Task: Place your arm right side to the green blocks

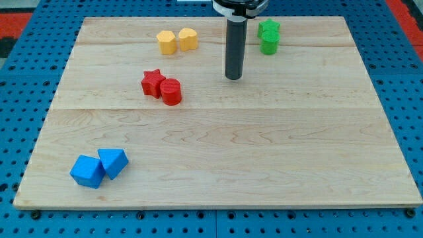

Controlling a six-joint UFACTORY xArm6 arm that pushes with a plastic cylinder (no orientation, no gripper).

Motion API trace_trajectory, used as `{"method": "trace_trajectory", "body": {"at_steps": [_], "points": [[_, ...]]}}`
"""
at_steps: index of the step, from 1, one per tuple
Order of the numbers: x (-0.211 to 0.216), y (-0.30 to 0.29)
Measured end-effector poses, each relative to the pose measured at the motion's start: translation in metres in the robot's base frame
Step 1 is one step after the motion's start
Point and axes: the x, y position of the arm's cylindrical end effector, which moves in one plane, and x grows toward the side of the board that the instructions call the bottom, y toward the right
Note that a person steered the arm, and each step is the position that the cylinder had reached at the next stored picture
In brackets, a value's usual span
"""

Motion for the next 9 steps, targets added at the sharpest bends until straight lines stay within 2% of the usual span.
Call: {"method": "trace_trajectory", "body": {"at_steps": [5,6,8,9], "points": [[0.000,0.010],[0.001,0.043],[-0.007,0.056],[-0.020,0.101]]}}
